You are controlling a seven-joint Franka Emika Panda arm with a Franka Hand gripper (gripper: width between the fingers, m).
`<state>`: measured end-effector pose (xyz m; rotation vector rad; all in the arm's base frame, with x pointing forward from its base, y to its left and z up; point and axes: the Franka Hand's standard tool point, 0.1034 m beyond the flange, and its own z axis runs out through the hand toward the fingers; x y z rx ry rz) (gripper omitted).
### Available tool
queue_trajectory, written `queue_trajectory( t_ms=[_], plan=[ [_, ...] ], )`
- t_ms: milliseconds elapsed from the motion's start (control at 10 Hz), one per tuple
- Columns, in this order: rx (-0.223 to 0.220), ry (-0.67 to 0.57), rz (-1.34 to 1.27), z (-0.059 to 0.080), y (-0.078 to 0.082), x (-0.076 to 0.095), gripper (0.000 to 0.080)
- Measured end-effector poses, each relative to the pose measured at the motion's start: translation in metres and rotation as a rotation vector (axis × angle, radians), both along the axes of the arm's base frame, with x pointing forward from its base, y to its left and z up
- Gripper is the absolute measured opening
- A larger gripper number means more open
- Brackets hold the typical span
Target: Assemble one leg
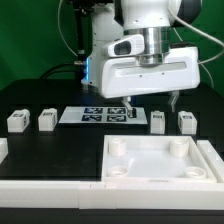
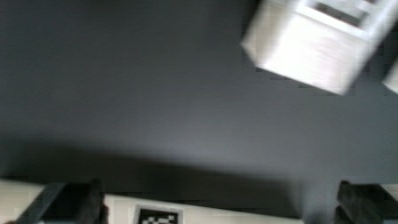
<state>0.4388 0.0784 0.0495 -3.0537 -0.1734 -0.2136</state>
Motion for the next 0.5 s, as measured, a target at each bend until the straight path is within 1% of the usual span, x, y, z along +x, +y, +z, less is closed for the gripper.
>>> queue_trajectory(
  t_ms=[200, 300, 400, 500],
  plan=[
    [0.045, 0.022, -0.215, 0.001, 0.029, -0.004, 0.0649],
    [0.062, 0.026, -0.252, 0.003, 0.049, -0.006, 0.0649],
    [0.067, 0.02, -0.219, 0.004, 0.066, -0.007, 0.0649],
    [0.065, 0.033, -0.188, 0.002, 0.074, -0.011, 0.0649]
  ],
)
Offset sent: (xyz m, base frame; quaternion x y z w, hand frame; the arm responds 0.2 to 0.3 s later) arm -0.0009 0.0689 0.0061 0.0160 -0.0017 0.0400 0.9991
